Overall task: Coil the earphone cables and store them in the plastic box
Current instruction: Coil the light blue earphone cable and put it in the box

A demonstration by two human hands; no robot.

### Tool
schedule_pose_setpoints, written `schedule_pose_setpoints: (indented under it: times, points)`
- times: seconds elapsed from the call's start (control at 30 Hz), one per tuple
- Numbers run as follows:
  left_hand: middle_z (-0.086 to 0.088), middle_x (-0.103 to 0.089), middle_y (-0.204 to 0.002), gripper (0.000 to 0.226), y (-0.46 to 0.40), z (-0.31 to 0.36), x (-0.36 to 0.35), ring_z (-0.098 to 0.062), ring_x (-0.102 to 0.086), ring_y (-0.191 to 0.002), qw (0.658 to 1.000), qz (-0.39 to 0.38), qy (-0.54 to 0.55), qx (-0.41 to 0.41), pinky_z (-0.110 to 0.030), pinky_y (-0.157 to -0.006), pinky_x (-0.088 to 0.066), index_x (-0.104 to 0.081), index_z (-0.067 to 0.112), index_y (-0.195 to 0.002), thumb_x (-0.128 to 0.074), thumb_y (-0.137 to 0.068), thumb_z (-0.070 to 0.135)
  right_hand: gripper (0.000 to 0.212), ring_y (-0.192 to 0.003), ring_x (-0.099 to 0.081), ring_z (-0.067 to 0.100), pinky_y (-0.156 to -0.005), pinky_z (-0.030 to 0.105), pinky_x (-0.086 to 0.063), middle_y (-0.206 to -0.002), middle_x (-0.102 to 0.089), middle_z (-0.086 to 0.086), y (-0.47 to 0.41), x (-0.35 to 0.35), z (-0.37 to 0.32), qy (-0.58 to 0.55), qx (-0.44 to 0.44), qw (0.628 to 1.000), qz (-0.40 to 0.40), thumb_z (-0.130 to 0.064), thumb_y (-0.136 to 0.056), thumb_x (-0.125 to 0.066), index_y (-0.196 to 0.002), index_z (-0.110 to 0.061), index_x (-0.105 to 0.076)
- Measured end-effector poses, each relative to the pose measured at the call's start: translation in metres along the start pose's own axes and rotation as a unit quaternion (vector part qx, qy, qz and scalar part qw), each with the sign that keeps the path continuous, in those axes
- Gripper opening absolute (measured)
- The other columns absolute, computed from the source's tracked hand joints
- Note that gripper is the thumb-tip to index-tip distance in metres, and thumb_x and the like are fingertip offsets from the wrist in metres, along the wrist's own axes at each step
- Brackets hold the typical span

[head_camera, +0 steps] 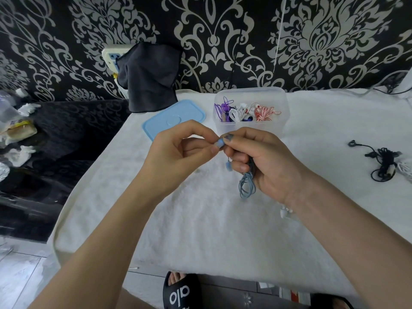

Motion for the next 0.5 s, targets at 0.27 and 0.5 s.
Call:
schedule_pose_setpoints:
  times: [0.27, 0.5]
  points:
    - [-0.009, -0.076, -0.097, 0.010, 0.0011, 0.0020, -0.0009, -0.034, -0.075, -0.092, 0.999, 0.008, -0.017, -0.027, -0.062, -0.088, -0.055, -0.064, 0.001, -0.094, -0.073, -0.091, 0.005, 0.017, -0.047, -0.038, 0.008, -0.044, 0.019, -0.034, -0.062, -0.060, 0.005, 0.0014, -0.0017, -0.0005, -0.001, 0.015, 1.000, 0.013, 0.000, -0.095, -0.059, -0.079, -0.002, -0.064]
    - [-0.007, -0.076, -0.098, 0.008, 0.0004, 0.0019, 0.0005, -0.029, -0.076, -0.092, 0.999, 0.006, -0.027, -0.037, -0.051, -0.091, -0.059, -0.067, 0.003, -0.092, -0.075, -0.090, 0.004, 0.015, -0.047, -0.038, 0.008, -0.044, 0.020, -0.035, -0.064, -0.061, 0.008, 0.0008, -0.0003, -0.0004, 0.011, 0.026, 0.999, 0.017, -0.001, -0.095, -0.059, -0.081, -0.002, -0.064]
Point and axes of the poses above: each hand's wrist, its own y-axis away from the middle knuckle, its own x-axis out of the back of the hand, z = x × y, the point moved 7 cm from there along -y, towards the middle knuckle
